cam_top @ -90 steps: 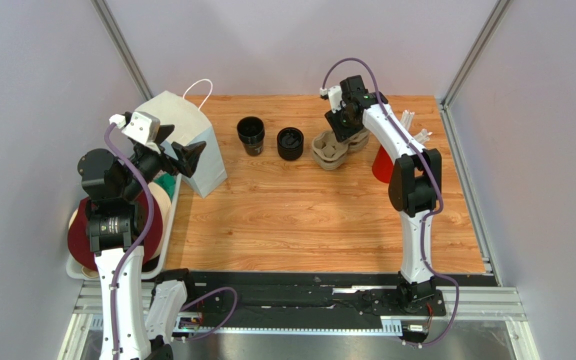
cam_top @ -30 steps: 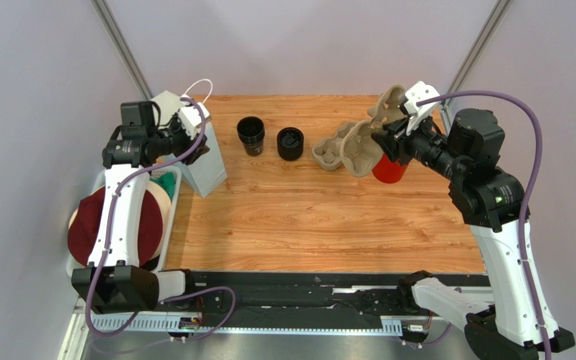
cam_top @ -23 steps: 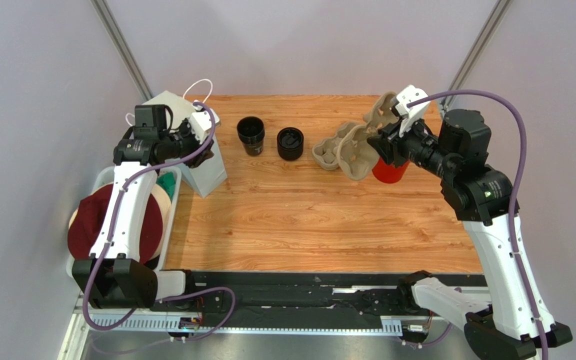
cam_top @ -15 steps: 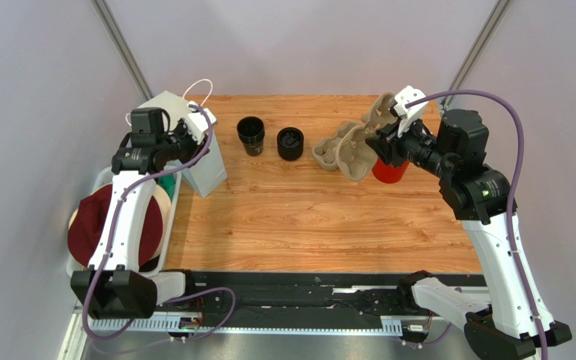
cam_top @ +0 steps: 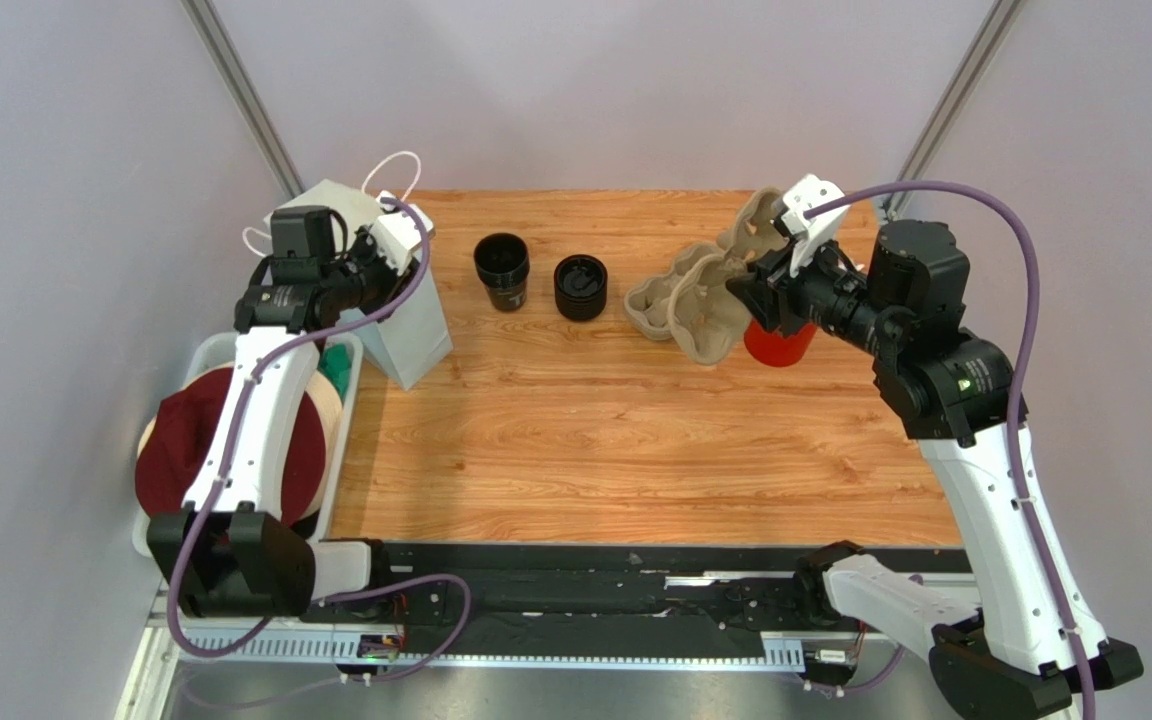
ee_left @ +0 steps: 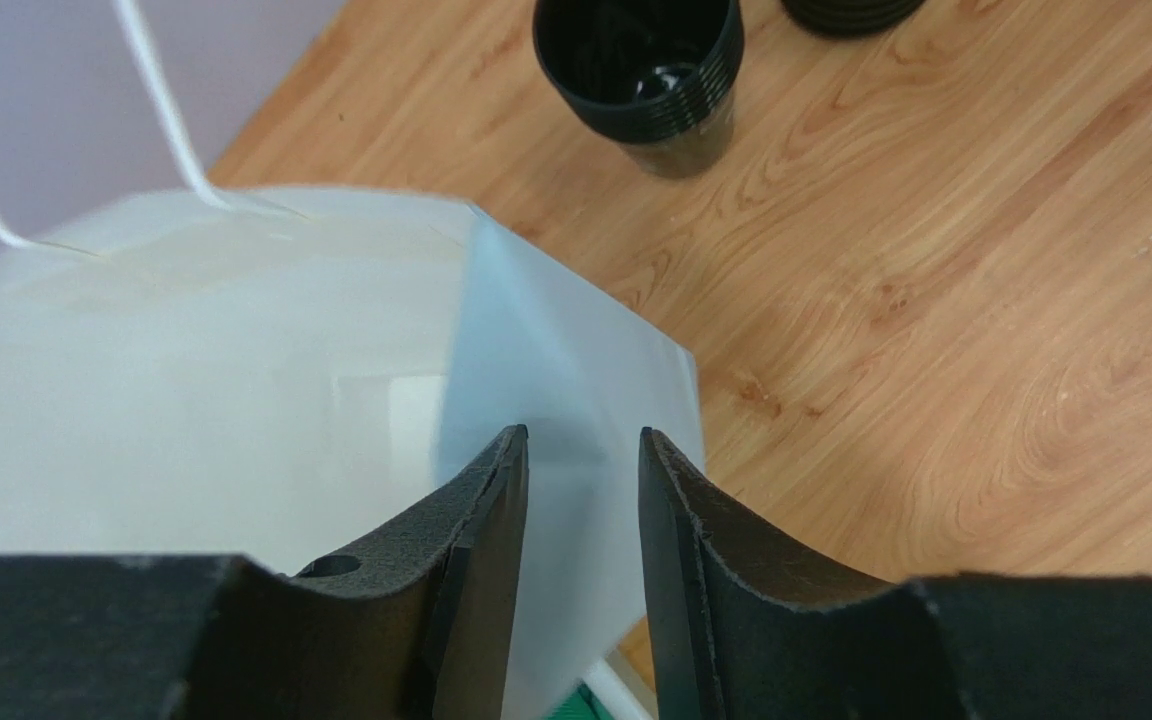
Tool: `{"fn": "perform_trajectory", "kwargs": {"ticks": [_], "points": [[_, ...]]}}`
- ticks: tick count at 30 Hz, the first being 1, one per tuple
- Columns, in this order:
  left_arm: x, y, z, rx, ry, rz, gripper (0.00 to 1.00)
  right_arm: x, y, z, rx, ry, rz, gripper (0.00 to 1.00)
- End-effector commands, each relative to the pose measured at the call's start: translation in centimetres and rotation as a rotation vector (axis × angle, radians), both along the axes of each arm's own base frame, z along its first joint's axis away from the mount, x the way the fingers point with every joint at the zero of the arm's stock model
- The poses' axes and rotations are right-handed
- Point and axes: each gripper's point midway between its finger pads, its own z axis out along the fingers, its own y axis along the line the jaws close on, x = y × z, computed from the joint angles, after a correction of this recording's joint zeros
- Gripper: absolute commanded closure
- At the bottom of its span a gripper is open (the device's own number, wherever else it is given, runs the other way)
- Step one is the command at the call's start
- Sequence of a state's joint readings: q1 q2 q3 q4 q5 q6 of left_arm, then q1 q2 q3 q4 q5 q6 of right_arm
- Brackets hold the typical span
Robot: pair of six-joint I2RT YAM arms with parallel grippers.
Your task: Pack the takeout coffee
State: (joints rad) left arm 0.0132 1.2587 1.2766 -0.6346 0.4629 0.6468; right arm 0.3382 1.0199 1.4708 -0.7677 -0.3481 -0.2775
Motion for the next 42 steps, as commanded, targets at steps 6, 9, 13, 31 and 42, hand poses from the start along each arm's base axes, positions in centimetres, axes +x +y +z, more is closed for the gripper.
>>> {"fn": "perform_trajectory", "kwargs": {"ticks": [6,9,13,31,42], "points": [[1.1,0.7,1.1,0.025,-0.032,0.03,0.77,0.1,0.5,1.0,0.016,-0.055,0.02,0.68],[0.7,0.4,1.4,0.015,-0.035,0.021,0.77,0.1,0.5,0.9,0.012,-0.056,0.018,0.68],[-0.2,-0.5,3.2,-0.019,-0.096,-0.019,0.72,0.3,0.7,0.6,0.007,-0.051,0.021,0.68],[5.4,5.0,4.1,0.15,-0.196,0.247,0.31,0.5,1.2,0.0,-0.014,-0.052,0.022,0.68],[6.9,4.6,1.9,0.132,-0.127,0.234,0.42,0.6,1.4,-0.4,-0.019,-0.043,0.03,0.68]]}}
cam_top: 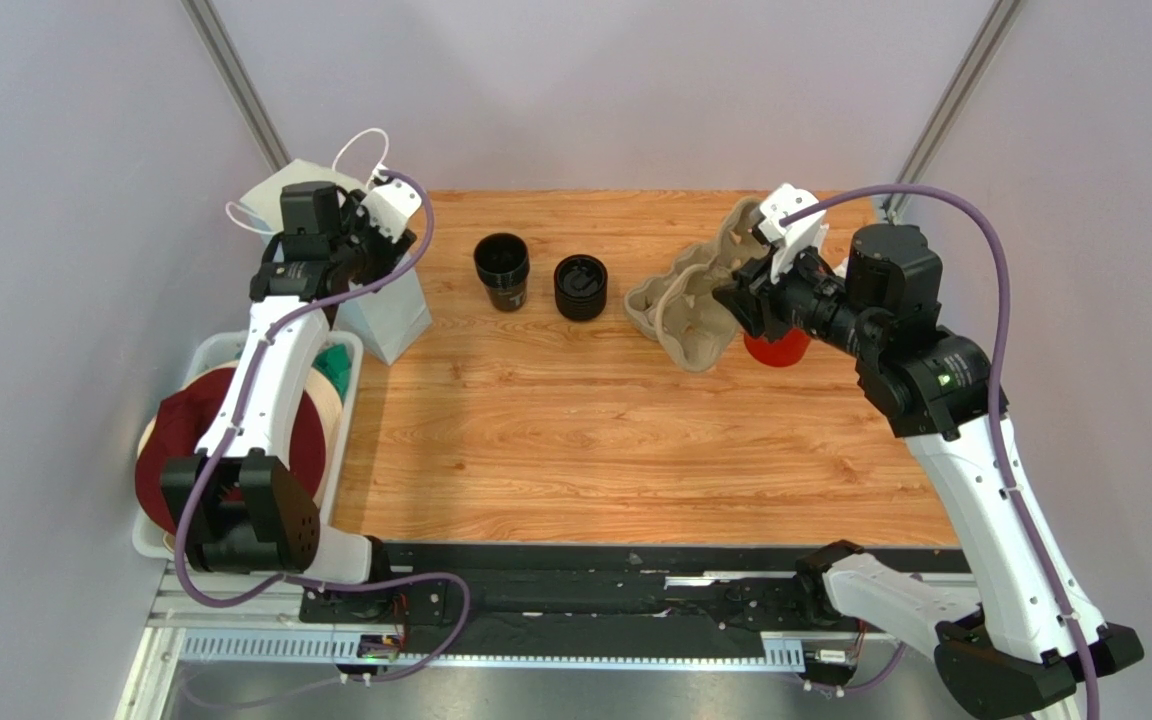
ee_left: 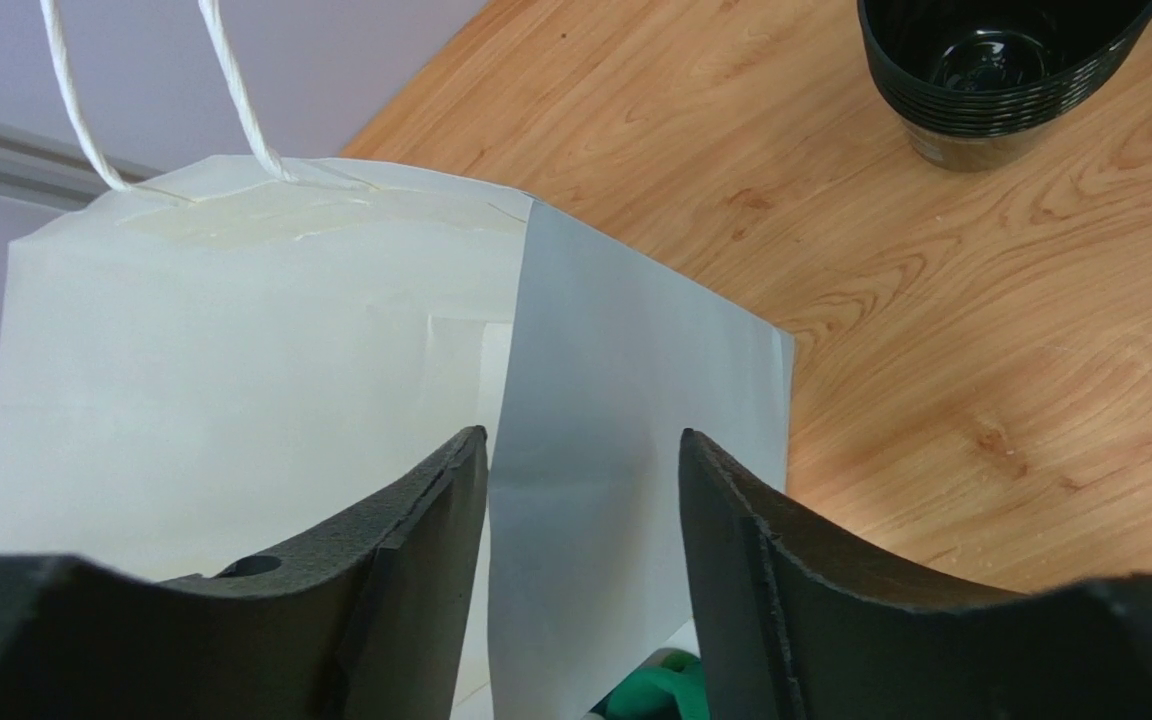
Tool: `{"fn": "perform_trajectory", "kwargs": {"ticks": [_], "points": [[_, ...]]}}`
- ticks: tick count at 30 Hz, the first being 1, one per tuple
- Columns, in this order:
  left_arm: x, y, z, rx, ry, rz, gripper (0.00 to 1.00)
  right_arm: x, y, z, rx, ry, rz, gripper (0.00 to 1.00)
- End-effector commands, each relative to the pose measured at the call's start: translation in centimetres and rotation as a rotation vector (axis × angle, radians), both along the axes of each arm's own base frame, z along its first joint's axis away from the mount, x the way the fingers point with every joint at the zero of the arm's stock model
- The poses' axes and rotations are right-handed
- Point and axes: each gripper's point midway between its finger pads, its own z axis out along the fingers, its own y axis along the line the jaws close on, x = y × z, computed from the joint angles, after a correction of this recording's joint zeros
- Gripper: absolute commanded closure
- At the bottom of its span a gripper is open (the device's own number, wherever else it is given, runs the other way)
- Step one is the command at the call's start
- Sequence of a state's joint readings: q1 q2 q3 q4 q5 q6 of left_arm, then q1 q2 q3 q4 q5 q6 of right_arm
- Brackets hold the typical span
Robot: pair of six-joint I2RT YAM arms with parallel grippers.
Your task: Pack the takeout coffee
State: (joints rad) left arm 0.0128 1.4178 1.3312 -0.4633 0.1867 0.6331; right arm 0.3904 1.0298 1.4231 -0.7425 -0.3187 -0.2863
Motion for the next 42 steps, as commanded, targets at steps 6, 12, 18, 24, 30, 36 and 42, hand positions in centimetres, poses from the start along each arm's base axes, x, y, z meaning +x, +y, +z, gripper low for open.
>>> {"fn": "perform_trajectory", "kwargs": {"ticks": [6,12,18,24,30,36,42], "points": [[-0.5,-0.9,1.7,-0.019,-0.028,-0.047,0.68,0.5,0.4,1.2,0.004,-0.062,0.005,0.68],[-2.2,-1.7,1.7,-0.047,-0.018,-0.078,0.82,0.6,0.4,1.1,0.003,-0.062,0.003,0.68],[-4.8,-3.1,2.8,-0.085,-0.021,-0.148,0.85,0.6,0.5,1.1,0.001,-0.061,0.005,0.68],[-8.7,-5.9,3.7,-0.146,-0.002,-0.302,0.85,0.8,0.3,1.0,-0.002,-0.065,-0.008,0.68],[-13.4,-8.5,3.6,-0.144,0.018,-0.444,0.85,0.7,0.3,1.2,-0.002,-0.07,-0.009,0.68],[-18.6,-11.1,3.9,-0.135,0.005,-0.571,0.85,0.6,-0.3,1.8,-0.008,-0.095,-0.034,0.68],[-22.5,-14.3,3.2,-0.173,0.075,-0.704,0.83,0.1,-1.1,3.7,-0.009,-0.129,-0.061,0.68]]}}
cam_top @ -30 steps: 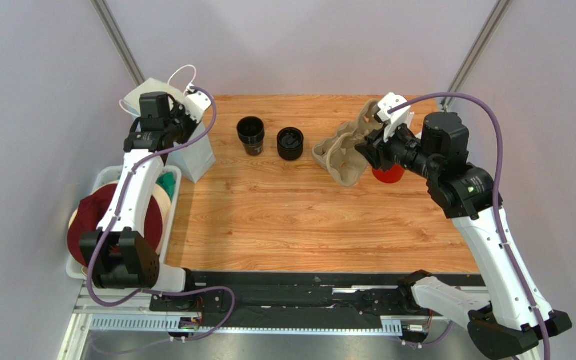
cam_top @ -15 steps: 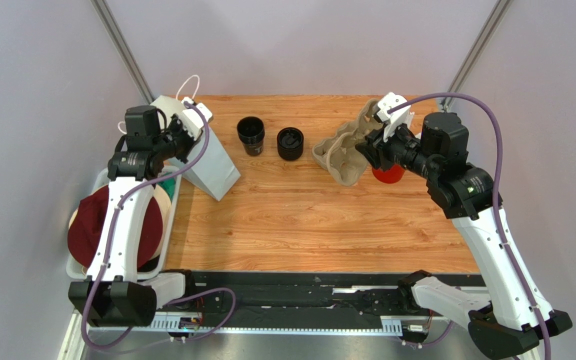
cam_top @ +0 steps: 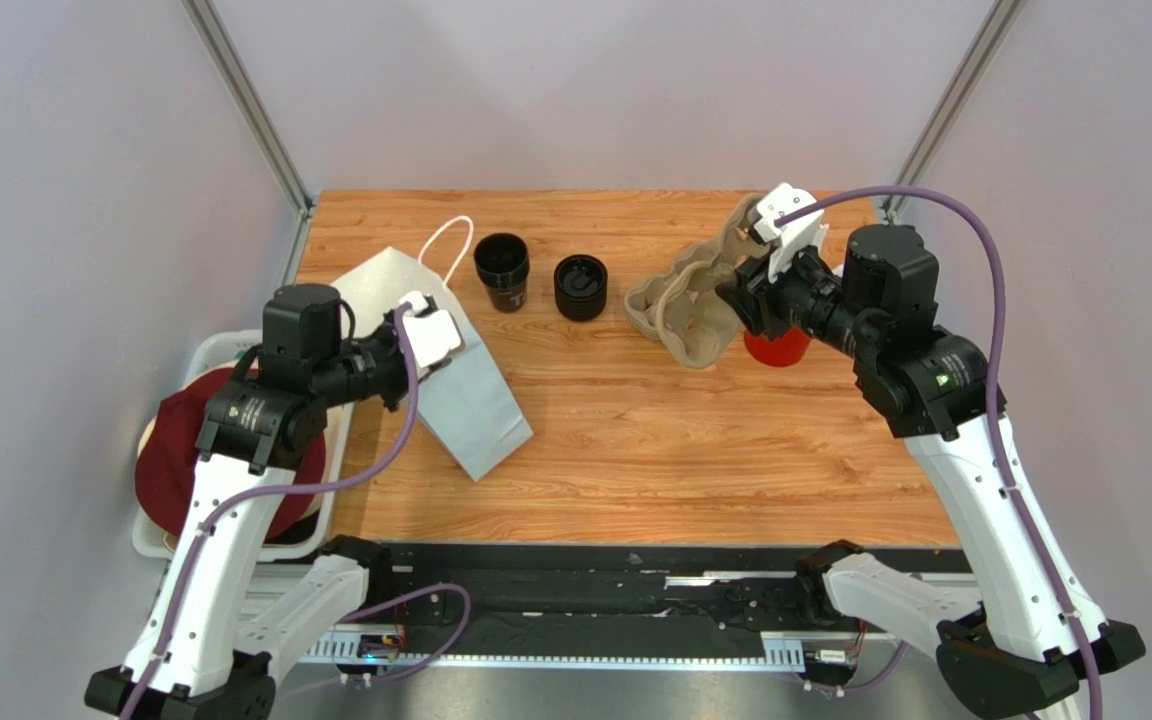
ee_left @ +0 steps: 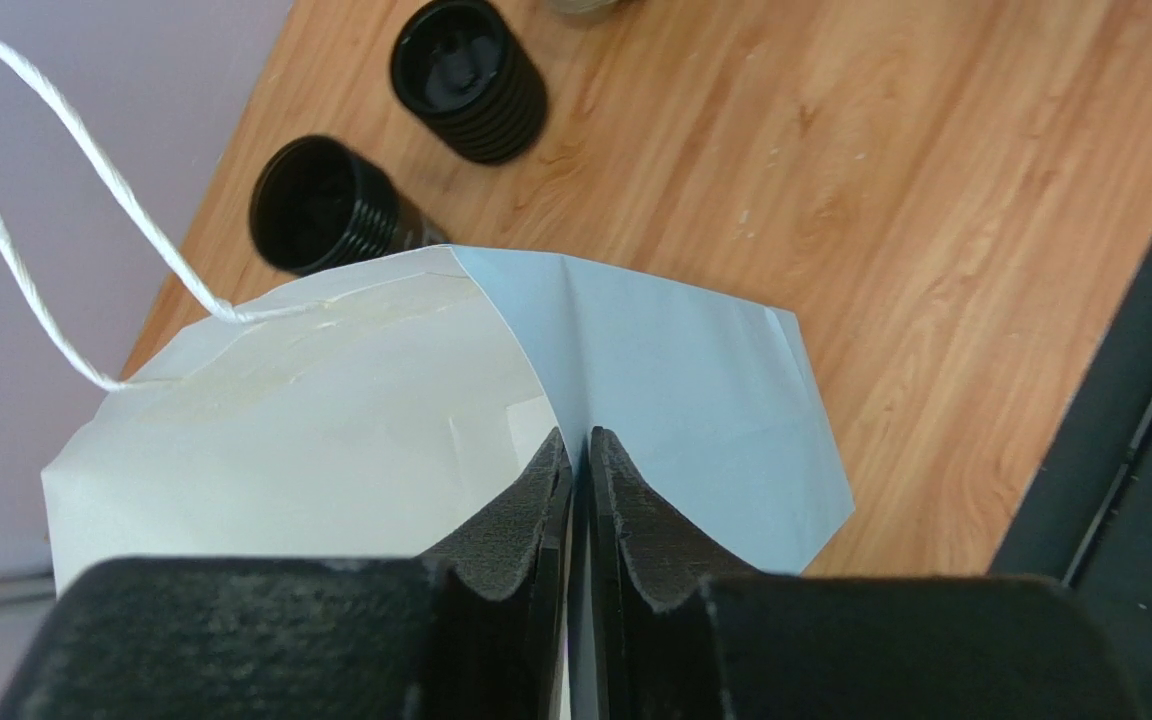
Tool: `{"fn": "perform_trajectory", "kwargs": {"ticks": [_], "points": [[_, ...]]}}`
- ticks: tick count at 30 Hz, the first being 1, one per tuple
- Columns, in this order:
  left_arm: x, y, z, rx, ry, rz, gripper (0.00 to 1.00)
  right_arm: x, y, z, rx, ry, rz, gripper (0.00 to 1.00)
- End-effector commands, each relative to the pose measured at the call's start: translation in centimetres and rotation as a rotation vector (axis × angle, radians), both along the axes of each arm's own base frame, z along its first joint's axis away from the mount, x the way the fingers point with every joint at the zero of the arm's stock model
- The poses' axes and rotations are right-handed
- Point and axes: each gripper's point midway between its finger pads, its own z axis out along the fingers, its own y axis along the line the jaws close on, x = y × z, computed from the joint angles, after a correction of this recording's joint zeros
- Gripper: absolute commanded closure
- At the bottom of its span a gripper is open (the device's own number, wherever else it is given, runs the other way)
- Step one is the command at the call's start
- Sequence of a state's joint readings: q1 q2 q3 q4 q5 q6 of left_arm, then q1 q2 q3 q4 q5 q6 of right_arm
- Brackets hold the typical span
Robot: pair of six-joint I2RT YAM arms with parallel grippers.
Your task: Pack the takeout coffee
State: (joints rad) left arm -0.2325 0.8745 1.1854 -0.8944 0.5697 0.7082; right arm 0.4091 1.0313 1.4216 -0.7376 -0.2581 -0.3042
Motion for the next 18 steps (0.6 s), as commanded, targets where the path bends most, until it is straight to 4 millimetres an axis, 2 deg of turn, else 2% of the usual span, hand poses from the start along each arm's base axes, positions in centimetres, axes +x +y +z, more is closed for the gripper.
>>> {"fn": "perform_trajectory", "kwargs": {"ticks": [1,2,4,5,7,12,13,16,18], "points": [[-2.6,-2.3,-0.8,-0.006,0.062,-0.118,0.83,-0.6,-0.9,3.7,0.014,-0.1,-0.028,0.68],[-3.4,-3.3,-1.1,0.001,0.072,-0.161,0.83,-0.8,-1.1,4.0,0.01,-0.108,-0.031,0.68],[-3.3,-3.8,-1.5,0.037,0.069,-0.167,0.83,-1.3,-1.9,4.5,0.004,-0.127,-0.056,0.68],[-3.8,-4.9,-1.8,0.051,0.072,-0.206,0.84,-1.4,-2.2,4.7,0.002,-0.137,-0.069,0.68],[-3.5,-5.5,-2.2,0.077,0.085,-0.211,0.84,-1.8,-3.2,5.2,-0.005,-0.157,-0.104,0.68],[-3.2,-7.8,-1.5,0.132,0.052,-0.282,0.85,-2.6,-4.7,5.3,-0.035,-0.152,-0.162,0.68],[-3.3,-8.3,-0.7,0.129,0.031,-0.299,0.85,-2.8,-5.0,5.0,-0.046,-0.142,-0.171,0.68],[-3.8,-10.2,0.1,0.143,0.01,-0.362,0.86,-3.3,-6.0,4.9,-0.062,-0.142,-0.208,0.68],[-4.6,-11.8,-0.1,0.168,0.012,-0.416,0.87,-3.5,-6.6,4.9,-0.068,-0.147,-0.232,0.68]]}}
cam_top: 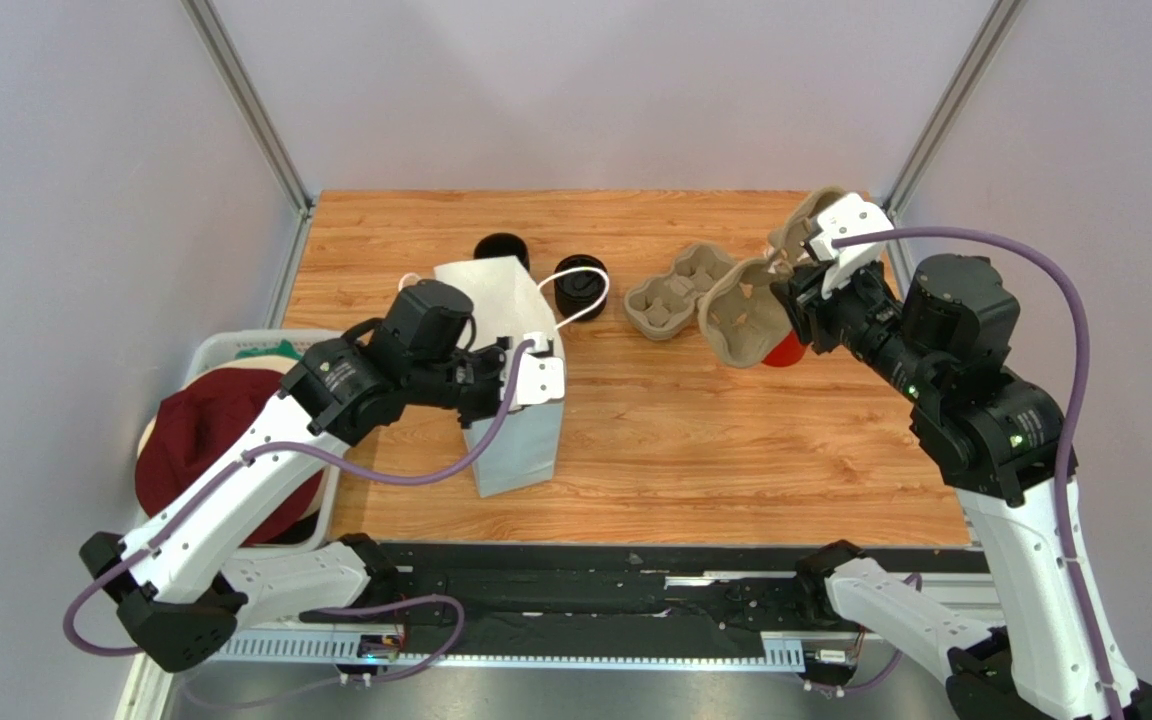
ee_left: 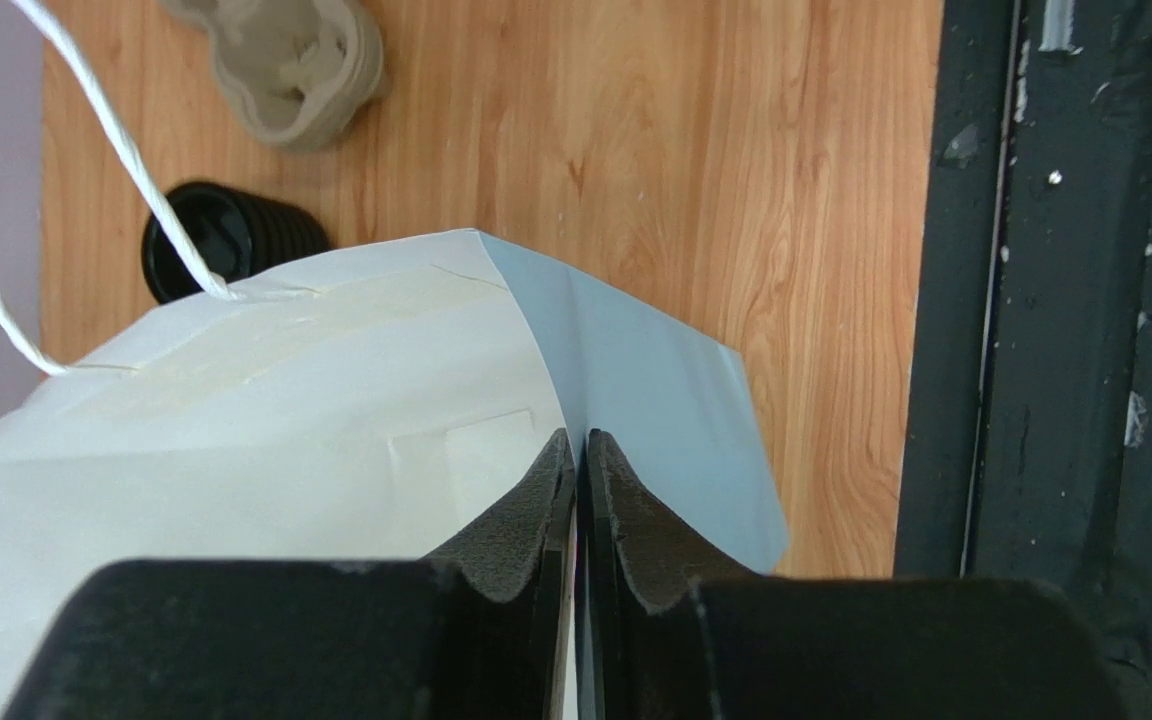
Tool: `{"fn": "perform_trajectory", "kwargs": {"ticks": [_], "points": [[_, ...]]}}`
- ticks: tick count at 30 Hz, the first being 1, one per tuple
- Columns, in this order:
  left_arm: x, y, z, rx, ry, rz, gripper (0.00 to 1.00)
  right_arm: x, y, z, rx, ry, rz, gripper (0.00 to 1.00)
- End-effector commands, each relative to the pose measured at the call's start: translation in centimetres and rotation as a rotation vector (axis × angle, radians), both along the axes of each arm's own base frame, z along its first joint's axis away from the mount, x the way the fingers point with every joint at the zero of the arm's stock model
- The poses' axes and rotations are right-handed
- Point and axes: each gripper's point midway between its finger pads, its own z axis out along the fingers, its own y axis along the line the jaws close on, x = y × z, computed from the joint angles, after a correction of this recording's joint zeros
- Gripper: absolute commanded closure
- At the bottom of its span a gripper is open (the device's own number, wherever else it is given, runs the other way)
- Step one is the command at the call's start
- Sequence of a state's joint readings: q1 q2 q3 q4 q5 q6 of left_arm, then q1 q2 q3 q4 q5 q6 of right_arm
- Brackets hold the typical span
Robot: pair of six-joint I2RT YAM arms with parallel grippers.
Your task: Pack the takeout coffee
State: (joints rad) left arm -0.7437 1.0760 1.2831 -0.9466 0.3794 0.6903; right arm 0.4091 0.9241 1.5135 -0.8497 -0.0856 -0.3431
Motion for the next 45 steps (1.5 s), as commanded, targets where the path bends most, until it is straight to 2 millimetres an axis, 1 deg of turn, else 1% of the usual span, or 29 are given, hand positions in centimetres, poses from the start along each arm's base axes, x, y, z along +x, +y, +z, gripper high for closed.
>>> {"fn": "perform_trajectory", "kwargs": {"ticks": [1,3,4,5,6,8,10,13,15,16,18,19,20,22,23,25,26,28,29,32,33,34,35,36,37,38,41,44,45], "points": [[-0.6,-2.8,3.4,-0.027,-0.091,-0.093,0.87,-0.8,-2.3,0.9,-0.026,-0.033,-0.087,0.68],[-1.6,-4.5,3.3,-0.009,-0.081,-0.153,0.87,-0.8,-3.1,1.0,-0.03,-0.041,-0.121,0.68],[-2.4,-5.5,4.1,-0.017,-0.098,-0.196,0.88,-0.8,-3.8,1.1,-0.033,-0.047,-0.151,0.68],[-2.7,-6.0,4.1,-0.01,-0.101,-0.212,0.88,-0.8,-4.1,1.1,-0.038,-0.05,-0.164,0.68],[-2.9,-6.7,3.6,0.009,-0.092,-0.234,0.88,-0.8,-4.6,1.5,-0.041,-0.059,-0.186,0.68],[-4.2,-8.2,4.0,0.012,-0.109,-0.298,0.9,-0.9,-5.2,2.0,-0.04,-0.073,-0.211,0.68],[-5.2,-9.7,3.0,0.042,-0.115,-0.357,0.92,-1.3,-5.8,2.9,-0.027,-0.09,-0.231,0.68],[-5.3,-11.2,1.7,0.07,-0.153,-0.394,0.93,-1.9,-6.3,3.7,-0.006,-0.102,-0.239,0.68],[-4.6,-11.6,1.5,0.068,-0.187,-0.378,0.94,-2.0,-6.2,3.8,0.003,-0.093,-0.232,0.68],[-4.3,-11.6,0.8,0.081,-0.201,-0.379,0.96,-2.1,-6.3,3.8,0.005,-0.091,-0.239,0.68],[-3.3,-11.3,0.9,0.082,-0.254,-0.343,0.96,-2.2,-5.6,3.6,0.014,-0.076,-0.201,0.68],[-3.2,-10.9,0.2,0.099,-0.261,-0.335,0.96,-2.1,-5.5,3.5,0.015,-0.071,-0.196,0.68],[-2.9,-10.4,0.7,0.092,-0.284,-0.313,0.95,-2.1,-5.4,3.5,0.015,-0.069,-0.189,0.68],[-2.7,-10.0,0.7,0.086,-0.299,-0.291,0.93,-1.8,-4.9,3.3,0.022,-0.051,-0.172,0.68],[-2.6,-9.7,1.5,0.065,-0.319,-0.275,0.91,-1.7,-4.8,3.3,0.028,-0.044,-0.166,0.68],[-2.5,-9.3,2.0,0.051,-0.332,-0.25,0.84,-1.3,-4.1,3.1,0.038,-0.026,-0.143,0.68],[-2.1,-8.9,2.8,0.034,-0.356,-0.224,0.82,-1.3,-3.9,3.1,0.04,-0.02,-0.131,0.67],[-1.6,-8.4,3.1,0.03,-0.372,-0.196,0.72,-1.0,-3.2,2.7,0.045,0.006,-0.104,0.68],[-1.4,-8.1,3.6,0.017,-0.383,-0.181,0.71,-0.9,-2.8,2.8,0.05,0.01,-0.082,0.67],[-0.7,-7.3,4.5,-0.004,-0.396,-0.147,0.55,-0.8,-1.9,2.8,0.058,0.032,-0.039,0.67],[-0.5,-7.1,4.8,-0.011,-0.398,-0.134,0.53,-0.7,-1.6,2.9,0.061,0.04,-0.024,0.67],[-0.6,-6.9,5.1,-0.019,-0.403,-0.133,0.4,-0.7,-1.4,3.0,0.063,0.042,-0.015,0.66],[-0.6,-6.7,5.2,-0.02,-0.398,-0.126,0.39,-0.5,-0.9,2.9,0.068,0.06,0.007,0.66],[-0.6,-6.6,5.5,-0.029,-0.401,-0.125,0.26,-0.6,-0.7,3.5,0.074,0.052,0.021,0.66],[-0.8,-6.4,5.7,-0.039,-0.4,-0.128,0.25,-0.4,-0.4,3.5,0.078,0.058,0.03,0.66],[-0.9,-6.3,5.8,-0.04,-0.399,-0.128,0.12,-0.1,0.0,3.3,0.079,0.076,0.047,0.66],[-0.9,-5.6,6.9,-0.073,-0.414,-0.104,0.11,0.6,0.7,3.3,0.081,0.087,0.074,0.66],[-0.2,-4.5,9.6,-0.144,-0.429,-0.026,0.08,1.3,1.3,3.3,0.063,0.085,0.095,0.65],[0.3,-4.0,11.3,-0.182,-0.441,0.014,0.06,1.4,1.6,3.4,0.049,0.077,0.111,0.65]]}}
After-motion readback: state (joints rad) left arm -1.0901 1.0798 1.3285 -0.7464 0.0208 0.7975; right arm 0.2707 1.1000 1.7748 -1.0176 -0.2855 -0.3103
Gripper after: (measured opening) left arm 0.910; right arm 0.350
